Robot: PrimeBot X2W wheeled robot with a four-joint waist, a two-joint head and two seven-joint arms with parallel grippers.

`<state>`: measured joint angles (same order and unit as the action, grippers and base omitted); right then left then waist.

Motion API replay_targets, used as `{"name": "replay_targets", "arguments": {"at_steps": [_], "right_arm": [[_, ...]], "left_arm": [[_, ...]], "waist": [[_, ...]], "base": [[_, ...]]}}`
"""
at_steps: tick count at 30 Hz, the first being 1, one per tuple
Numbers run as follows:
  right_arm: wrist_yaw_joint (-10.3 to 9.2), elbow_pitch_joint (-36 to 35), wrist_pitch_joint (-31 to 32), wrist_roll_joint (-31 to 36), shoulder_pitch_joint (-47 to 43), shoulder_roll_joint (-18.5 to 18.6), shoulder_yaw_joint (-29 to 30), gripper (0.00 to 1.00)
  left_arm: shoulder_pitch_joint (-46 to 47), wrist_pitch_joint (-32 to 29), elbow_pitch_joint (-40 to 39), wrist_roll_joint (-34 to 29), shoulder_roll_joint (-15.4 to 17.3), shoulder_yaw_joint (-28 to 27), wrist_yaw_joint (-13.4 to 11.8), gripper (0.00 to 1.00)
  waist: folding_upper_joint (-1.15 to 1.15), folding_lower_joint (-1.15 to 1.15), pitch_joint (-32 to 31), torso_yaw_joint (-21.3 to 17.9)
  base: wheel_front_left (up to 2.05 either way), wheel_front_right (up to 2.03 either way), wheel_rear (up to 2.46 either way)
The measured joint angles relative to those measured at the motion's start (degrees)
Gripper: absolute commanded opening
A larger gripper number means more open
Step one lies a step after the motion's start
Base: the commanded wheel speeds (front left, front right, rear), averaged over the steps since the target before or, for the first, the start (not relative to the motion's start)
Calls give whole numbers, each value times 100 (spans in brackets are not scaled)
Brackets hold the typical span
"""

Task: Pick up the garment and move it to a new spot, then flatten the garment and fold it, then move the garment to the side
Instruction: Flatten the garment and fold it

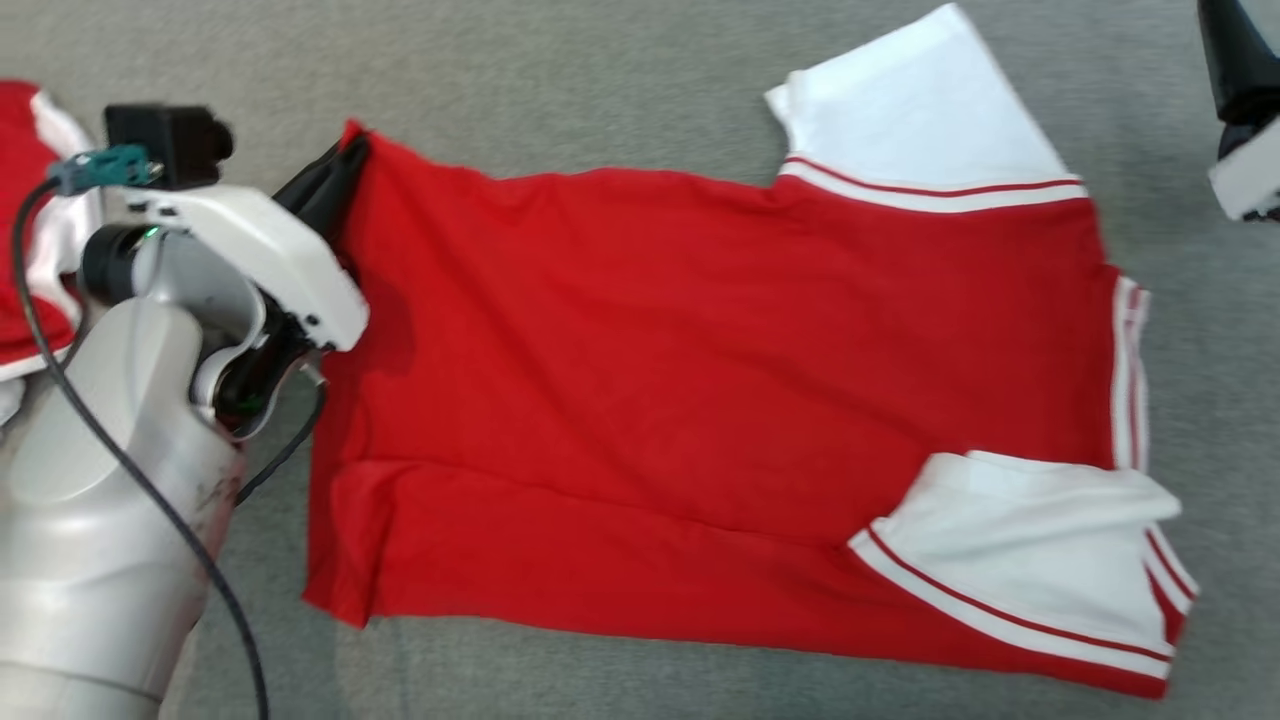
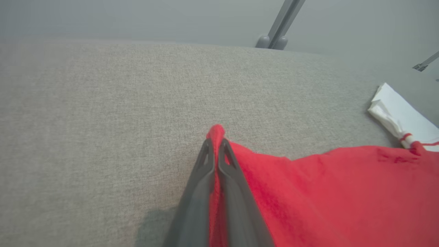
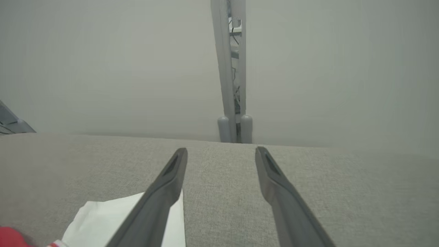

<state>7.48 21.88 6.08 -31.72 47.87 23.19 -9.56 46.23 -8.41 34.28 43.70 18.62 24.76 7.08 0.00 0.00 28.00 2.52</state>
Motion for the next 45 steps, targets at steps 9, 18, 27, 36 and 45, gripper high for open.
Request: {"name": "replay_targets", "arguments": {"at_steps": [9,18,27,36,45], "right_arm": [[1,1356,610,-408,1155,332,-1580,100],[2,1608,799,-1091,1627,733,-2746,0],[2,1162,-127,-1822,1878,1213,-2958,0],[2,398,-379,-2217,1578,1481,-3446,0],[1,-1173,-632,-3030,27,1987,-3286,0]], "left_arm": [[558,288,154,85,-389,530,35,0],[731,493,200,445,-277,1032,35,0],[736,746,-87,992,144,1244,36,0],[330,769,-579,1325,671,1216,36,0],[-824,768,-1617,1715,1152,1107,-104,0]], "waist": [[0,0,475,669],[0,0,646,838],[0,0,477,695],[0,0,192,439],[0,0,-94,215]], "base": [[0,0,0],[0,0,0],[0,0,0],[0,0,0],[0,0,0]]}}
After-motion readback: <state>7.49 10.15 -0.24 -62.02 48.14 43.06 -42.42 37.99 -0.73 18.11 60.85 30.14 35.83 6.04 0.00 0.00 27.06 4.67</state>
